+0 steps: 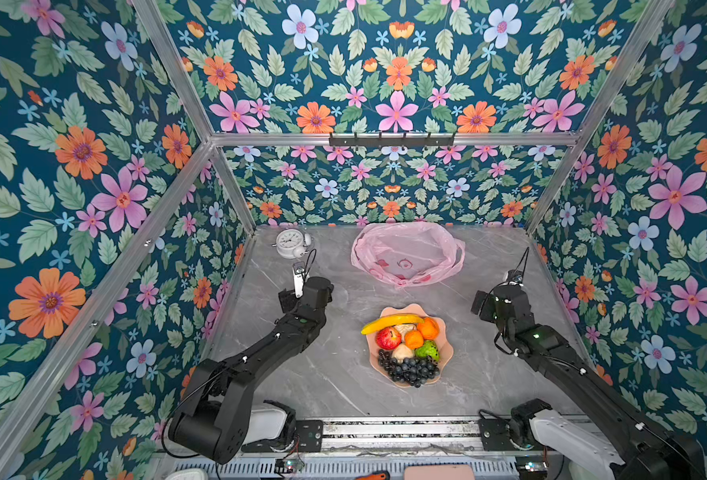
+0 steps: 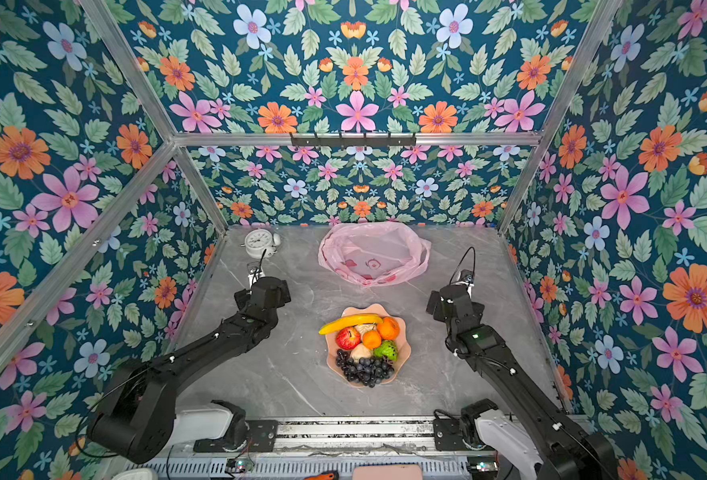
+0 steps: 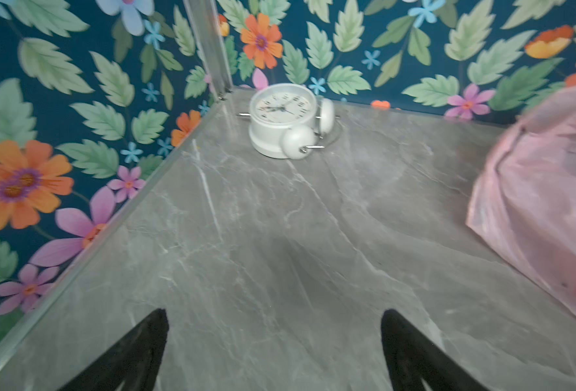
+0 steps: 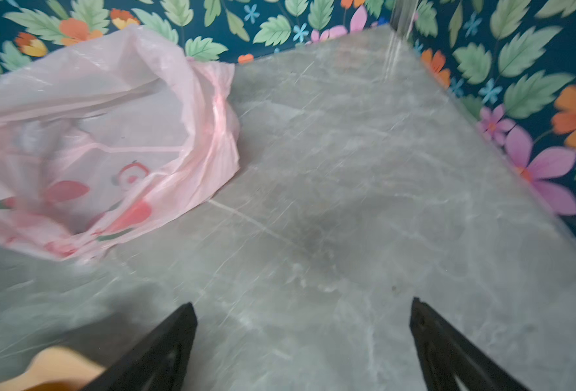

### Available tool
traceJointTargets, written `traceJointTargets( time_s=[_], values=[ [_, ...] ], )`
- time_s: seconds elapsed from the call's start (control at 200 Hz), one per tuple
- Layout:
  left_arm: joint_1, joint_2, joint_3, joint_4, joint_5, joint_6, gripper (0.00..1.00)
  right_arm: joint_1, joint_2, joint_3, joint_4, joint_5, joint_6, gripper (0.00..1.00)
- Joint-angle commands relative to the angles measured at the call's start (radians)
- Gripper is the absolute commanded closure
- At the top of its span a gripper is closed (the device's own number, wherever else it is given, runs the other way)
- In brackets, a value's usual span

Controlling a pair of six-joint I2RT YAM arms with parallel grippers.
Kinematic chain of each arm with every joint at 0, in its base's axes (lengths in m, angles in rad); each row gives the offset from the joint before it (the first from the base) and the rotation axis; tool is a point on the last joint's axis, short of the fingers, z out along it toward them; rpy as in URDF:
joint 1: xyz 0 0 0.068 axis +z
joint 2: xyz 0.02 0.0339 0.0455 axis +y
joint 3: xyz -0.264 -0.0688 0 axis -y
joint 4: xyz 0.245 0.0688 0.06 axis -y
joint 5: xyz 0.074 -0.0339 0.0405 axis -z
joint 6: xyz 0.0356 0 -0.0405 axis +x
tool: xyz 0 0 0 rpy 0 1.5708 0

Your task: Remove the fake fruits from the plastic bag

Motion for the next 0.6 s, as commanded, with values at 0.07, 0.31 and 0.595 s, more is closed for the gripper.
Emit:
traceJointTargets(
  time_s=[0.07, 0.31, 0.595],
  values=[
    [0.027, -0.015, -0.14, 0.38, -0.136, 0.257, 0.0, -0.116, 0.125, -0.074, 0.301, 0.03, -0.22, 0.01],
    [0.128, 0.118, -0.235, 0.705, -0.003, 0.37, 0.0, -0.198, 0.231, -0.207, 0.674, -0.148, -0.299, 0.01],
    [0.257, 0.251, -0.333, 0.992, 0.295, 0.353, 0.0, -0.31, 0.392, -0.262, 0.929, -0.467, -0.305, 0.01]
  ],
)
